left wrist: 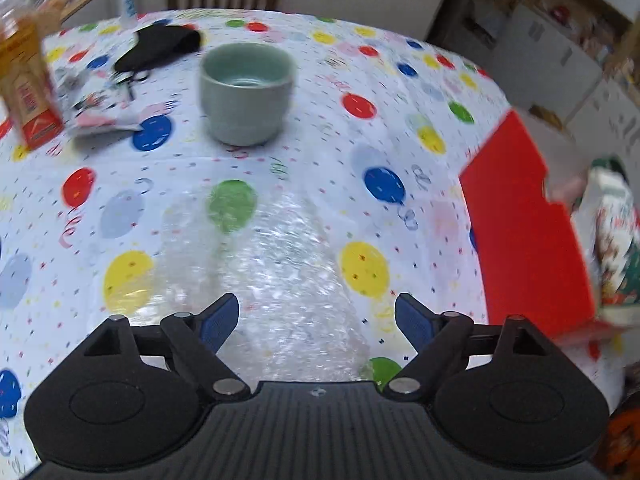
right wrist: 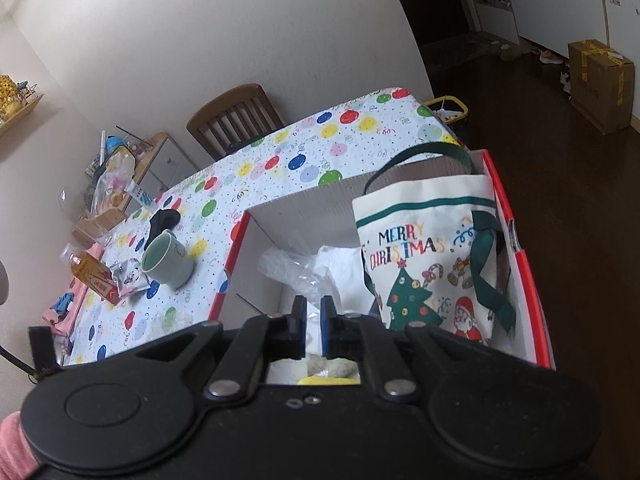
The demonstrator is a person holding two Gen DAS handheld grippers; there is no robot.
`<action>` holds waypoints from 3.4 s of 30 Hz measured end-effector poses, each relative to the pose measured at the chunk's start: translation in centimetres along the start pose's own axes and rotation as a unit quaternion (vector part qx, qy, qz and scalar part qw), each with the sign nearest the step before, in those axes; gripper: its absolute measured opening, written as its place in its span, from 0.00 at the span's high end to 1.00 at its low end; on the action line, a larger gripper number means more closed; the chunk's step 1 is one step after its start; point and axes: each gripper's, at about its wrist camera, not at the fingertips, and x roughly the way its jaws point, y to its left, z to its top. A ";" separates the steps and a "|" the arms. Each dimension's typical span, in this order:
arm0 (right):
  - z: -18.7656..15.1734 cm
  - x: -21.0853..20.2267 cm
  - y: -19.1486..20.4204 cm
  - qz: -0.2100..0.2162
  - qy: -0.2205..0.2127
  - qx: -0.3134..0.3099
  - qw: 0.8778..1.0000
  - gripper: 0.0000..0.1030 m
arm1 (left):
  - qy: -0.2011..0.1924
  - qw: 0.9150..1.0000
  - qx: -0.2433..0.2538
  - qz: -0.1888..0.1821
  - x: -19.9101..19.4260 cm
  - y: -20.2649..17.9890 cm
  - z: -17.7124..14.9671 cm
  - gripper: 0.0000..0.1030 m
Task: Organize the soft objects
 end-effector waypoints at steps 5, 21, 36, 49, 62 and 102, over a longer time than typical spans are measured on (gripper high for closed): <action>-0.2 0.2 -0.3 -0.003 0.007 -0.001 1.000 0.94 | -0.002 0.997 0.064 0.040 1.9 -2.8 -1.2 0.17; -0.5 0.9 -1.1 -0.003 0.017 0.004 1.000 0.94 | -0.007 0.998 0.004 0.069 2.4 -1.0 -1.6 0.91; -0.6 1.4 -2.0 -0.002 0.019 0.019 1.000 0.94 | -0.082 0.995 0.008 -0.058 -7.1 -4.8 2.2 0.94; -1.0 1.9 -2.4 -0.011 0.018 0.028 0.999 0.94 | -0.118 0.950 0.107 -0.270 -11.4 -17.3 7.2 0.94; -2.0 2.3 -3.0 -0.036 0.030 0.026 0.999 0.94 | -0.022 0.951 0.194 -0.241 0.1 -24.6 4.2 0.94; -1.2 0.1 -0.8 -0.012 0.027 -0.003 1.000 0.92 | -0.014 0.953 0.178 -0.244 0.6 -22.5 4.4 0.27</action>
